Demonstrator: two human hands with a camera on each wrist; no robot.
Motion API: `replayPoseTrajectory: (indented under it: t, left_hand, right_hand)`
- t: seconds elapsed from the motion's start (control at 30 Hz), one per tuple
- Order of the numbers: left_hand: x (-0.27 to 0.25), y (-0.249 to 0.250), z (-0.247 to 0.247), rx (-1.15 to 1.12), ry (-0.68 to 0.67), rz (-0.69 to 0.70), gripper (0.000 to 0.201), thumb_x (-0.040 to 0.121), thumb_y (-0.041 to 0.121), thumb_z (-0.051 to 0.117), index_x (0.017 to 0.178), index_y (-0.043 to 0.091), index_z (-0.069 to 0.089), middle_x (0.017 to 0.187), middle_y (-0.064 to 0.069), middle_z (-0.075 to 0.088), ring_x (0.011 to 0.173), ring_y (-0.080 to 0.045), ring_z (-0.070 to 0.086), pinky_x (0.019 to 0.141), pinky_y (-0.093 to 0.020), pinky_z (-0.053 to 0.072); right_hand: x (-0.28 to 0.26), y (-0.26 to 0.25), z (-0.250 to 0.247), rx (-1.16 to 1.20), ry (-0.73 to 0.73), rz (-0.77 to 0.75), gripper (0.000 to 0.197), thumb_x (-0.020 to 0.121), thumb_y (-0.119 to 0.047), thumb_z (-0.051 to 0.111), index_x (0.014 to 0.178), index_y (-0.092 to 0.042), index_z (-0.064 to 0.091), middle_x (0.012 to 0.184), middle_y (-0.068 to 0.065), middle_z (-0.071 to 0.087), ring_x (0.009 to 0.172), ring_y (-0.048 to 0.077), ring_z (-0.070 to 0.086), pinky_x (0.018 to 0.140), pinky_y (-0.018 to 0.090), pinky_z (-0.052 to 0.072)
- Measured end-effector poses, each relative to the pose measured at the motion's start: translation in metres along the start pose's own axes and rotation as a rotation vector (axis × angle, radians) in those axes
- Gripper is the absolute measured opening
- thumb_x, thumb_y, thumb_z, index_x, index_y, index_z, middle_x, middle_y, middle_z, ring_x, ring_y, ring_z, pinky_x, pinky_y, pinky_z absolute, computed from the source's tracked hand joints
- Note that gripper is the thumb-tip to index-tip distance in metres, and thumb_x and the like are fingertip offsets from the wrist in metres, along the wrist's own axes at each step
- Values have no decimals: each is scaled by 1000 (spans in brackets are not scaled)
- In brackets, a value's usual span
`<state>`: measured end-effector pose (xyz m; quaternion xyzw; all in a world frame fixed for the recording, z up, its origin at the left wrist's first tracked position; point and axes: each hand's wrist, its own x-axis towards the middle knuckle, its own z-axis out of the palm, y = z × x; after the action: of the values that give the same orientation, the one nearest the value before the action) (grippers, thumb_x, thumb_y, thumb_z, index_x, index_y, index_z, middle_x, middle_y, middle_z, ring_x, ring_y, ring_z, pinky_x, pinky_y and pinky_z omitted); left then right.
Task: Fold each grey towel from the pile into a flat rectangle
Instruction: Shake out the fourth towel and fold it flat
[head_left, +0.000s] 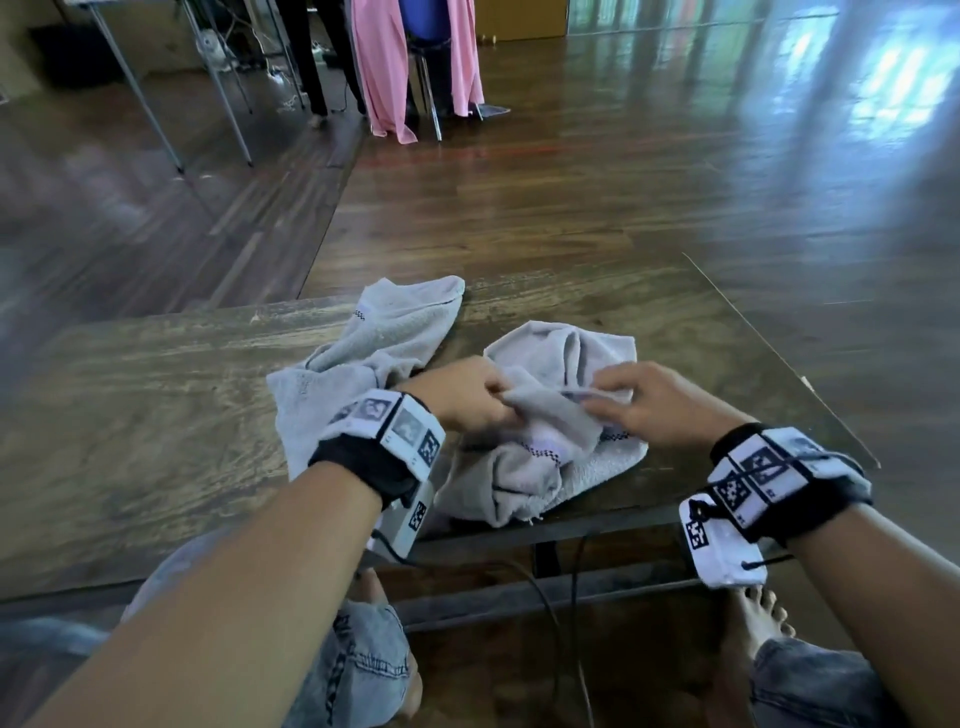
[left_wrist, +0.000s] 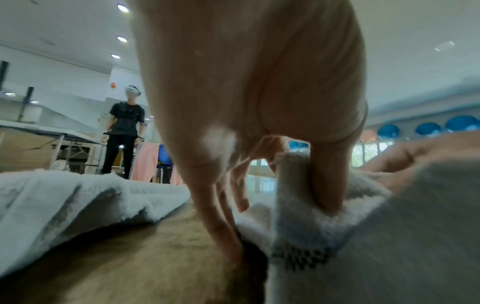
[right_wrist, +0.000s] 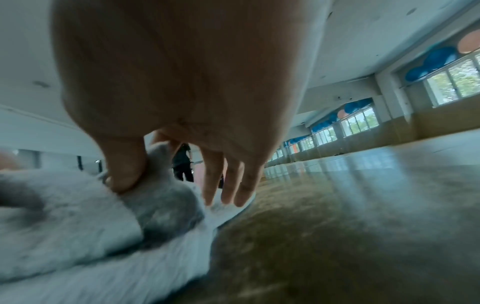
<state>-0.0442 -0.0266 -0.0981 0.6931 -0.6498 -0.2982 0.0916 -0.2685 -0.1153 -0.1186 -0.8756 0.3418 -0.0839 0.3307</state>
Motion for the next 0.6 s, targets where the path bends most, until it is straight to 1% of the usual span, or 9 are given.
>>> replayPoseTrajectory:
  t: [0.07,0.1,0.17,0.2,0.27,0.37,0.47,0.53,0.6]
  left_hand:
    - [1,2,5,30,4,-7,40,81,23,67,49,16,43,65,-3,49,58,-15,42,58,-30,35]
    - [1,3,5,43,-4,-16,38,80,25,68,50,15,48,59,1,49,54,-13,41,54,-28,34]
    - [0,4,-2,62,-76,-18,31,79,35,72,57,15,65,51,9,50,49,-9,40,48,-22,34]
    - [-1,5,-10,54,-101,-12,29,79,38,73,63,14,71,54,8,52,51,-8,41,49,-22,34]
    - [2,7,-35,2,-39,18,33,82,37,73,68,8,71,61,2,49,56,-10,37,53,-26,32]
    - [18,18,-90,-110,325,42,33,88,28,69,63,8,60,59,-3,42,50,-9,32,49,-26,27]
    - [42,23,-142,-157,705,-32,28,87,27,66,71,4,70,65,-9,55,59,-17,41,55,-26,34]
    - [51,18,-169,-83,819,-88,25,86,28,65,81,6,75,73,-11,62,66,-18,44,59,-27,38]
    - [54,9,-186,-43,851,-131,23,83,29,65,74,9,73,68,-11,57,65,-18,42,53,-26,37]
  right_hand:
    - [3,-9,13,-98,-69,-57,25,95,-25,62,72,-17,65,81,1,62,76,16,59,73,35,46]
    - [6,-13,17,-146,-79,-69,26,94,-21,61,70,-13,63,81,3,62,77,18,58,72,37,45]
    - [14,-16,12,-183,-158,-58,32,93,-25,61,65,-11,60,71,4,61,69,18,56,66,37,41]
    - [20,-17,4,-179,-210,-60,34,93,-29,62,64,-10,60,65,2,60,63,17,53,62,37,40]
    - [40,-18,-25,-161,-210,-71,38,93,-34,64,65,-9,63,58,-1,53,55,14,45,57,35,35]
    - [87,-28,-83,-140,134,-126,44,94,-38,65,74,2,67,65,3,49,64,13,41,61,33,32]
    - [122,-39,-138,-69,511,-108,32,95,-34,65,69,-15,63,69,8,54,70,16,47,64,33,36]
    - [134,-34,-169,-121,652,-43,26,95,-32,64,74,-18,66,72,14,61,71,22,58,60,32,41]
    - [140,-25,-193,-93,705,18,14,95,-17,63,88,-9,72,87,22,71,80,33,70,58,35,53]
